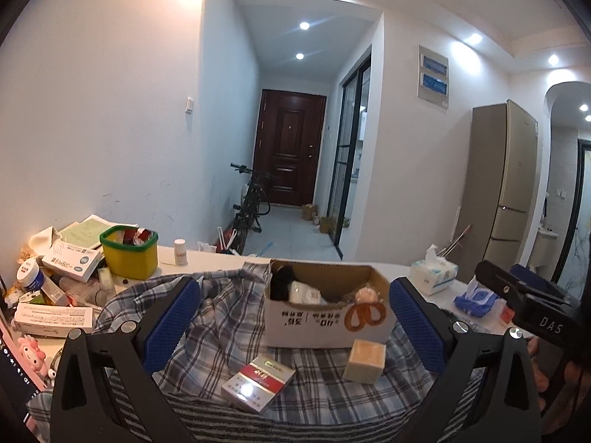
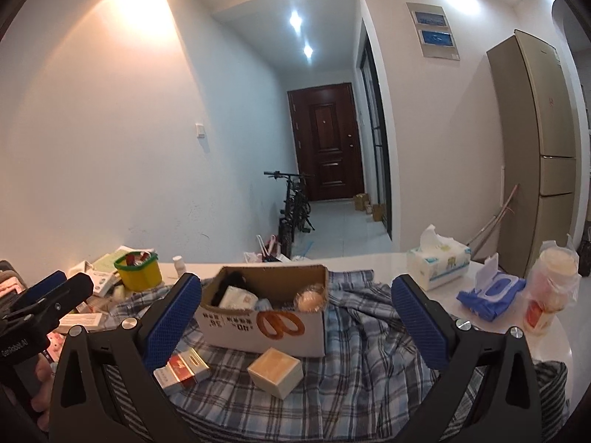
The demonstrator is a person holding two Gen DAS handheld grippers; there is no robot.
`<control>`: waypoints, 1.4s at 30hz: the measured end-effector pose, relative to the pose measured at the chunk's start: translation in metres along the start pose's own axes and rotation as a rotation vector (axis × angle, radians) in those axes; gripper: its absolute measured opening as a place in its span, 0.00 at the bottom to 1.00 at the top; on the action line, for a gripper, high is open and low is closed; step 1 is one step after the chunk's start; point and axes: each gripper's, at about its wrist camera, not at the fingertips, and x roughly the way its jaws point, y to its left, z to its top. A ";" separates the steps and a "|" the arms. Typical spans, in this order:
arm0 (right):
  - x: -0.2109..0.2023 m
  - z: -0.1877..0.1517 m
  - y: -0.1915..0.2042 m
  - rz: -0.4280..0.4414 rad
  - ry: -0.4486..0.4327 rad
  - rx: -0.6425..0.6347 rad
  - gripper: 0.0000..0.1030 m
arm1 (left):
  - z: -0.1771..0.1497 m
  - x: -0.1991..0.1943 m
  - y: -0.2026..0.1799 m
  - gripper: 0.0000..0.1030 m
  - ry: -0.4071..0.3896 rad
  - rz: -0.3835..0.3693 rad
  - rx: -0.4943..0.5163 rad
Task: Organize objects
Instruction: 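Lower both grippers toward the cigarette box and cube box on the shirt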
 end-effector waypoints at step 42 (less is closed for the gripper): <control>0.062 -0.069 -0.005 -0.175 0.184 -0.082 0.99 | -0.078 0.068 0.019 1.00 0.211 0.165 -0.008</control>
